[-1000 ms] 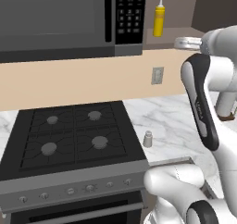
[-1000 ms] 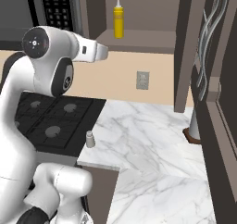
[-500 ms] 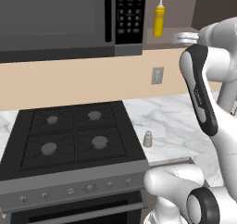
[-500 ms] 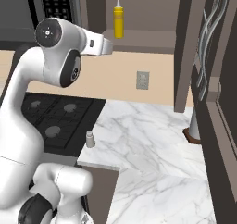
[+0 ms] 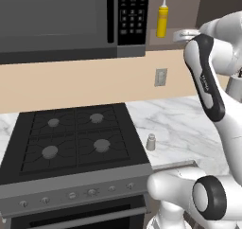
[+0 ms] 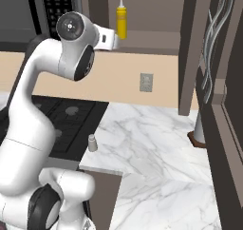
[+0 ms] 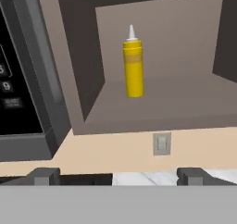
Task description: Take 2 condiments from the cabinet and move them on the counter near the stove.Make sure the condiments are lined up with each other, next to each other.
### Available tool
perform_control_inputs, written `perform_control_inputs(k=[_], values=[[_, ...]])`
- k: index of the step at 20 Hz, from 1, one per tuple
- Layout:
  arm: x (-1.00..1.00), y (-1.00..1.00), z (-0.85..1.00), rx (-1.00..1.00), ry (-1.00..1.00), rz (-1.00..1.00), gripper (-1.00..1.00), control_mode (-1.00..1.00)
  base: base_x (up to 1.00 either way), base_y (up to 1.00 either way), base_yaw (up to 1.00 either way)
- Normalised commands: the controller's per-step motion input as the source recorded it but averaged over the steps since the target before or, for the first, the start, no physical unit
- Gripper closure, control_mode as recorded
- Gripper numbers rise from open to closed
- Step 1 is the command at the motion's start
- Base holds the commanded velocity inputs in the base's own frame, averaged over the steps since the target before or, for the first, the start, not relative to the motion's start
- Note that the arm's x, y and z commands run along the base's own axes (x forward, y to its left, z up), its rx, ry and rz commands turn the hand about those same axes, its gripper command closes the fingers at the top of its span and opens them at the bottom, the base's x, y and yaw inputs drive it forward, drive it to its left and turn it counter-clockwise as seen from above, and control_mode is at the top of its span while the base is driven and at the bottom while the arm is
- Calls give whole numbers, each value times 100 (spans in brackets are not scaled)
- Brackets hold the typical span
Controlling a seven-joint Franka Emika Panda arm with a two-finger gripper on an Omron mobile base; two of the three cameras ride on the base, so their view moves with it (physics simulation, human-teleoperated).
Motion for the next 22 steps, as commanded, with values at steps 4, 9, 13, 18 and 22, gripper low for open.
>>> perform_control_inputs(k=[4,9,13,18,22], values=[[23,-10,1,0,9,0,-100,-100,0,0,0],[32,-9,0,0,5,1,-100,-100,0,0,0],[23,-1,0,0,-9,4,-100,-100,0,0,0],[18,0,0,0,-11,4,-100,-100,0,0,0],[17,0,0,0,-3,4,-100,-100,0,0,0]])
